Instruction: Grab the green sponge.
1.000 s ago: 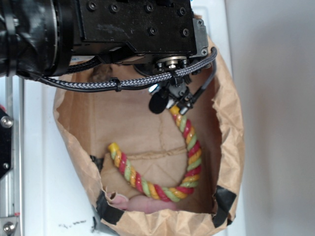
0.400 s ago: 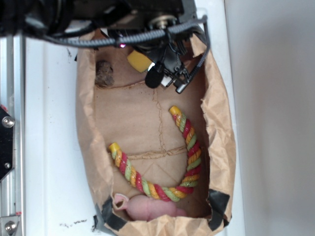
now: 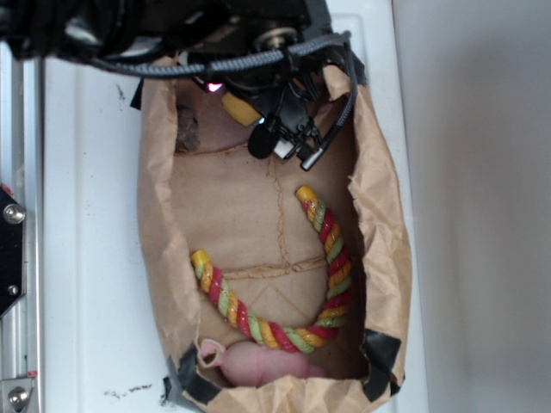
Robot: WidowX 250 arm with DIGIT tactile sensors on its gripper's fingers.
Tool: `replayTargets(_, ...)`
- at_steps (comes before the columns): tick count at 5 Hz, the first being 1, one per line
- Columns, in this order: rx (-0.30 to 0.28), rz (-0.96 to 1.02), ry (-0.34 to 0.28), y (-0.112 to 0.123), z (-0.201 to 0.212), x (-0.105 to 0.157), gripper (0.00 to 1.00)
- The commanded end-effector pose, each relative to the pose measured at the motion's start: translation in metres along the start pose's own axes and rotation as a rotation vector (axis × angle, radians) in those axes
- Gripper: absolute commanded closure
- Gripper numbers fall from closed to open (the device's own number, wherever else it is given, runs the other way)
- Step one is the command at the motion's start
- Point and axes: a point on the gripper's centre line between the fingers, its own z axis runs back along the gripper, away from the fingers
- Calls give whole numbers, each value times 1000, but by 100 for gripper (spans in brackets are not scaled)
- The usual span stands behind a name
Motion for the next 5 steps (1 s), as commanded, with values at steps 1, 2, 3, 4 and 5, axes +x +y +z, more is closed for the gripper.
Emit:
replayTargets(1, -32, 6, -37, -1, -20, 4, 0)
replayTargets(2, -9, 10, -35, 1, -23, 9, 0)
replayTargets(3, -4, 33, -54, 7, -19, 17, 0)
replayTargets(4, 34, 73, -78, 16, -20, 23, 0)
replayTargets(5, 63, 127, -87, 22, -23, 31, 0)
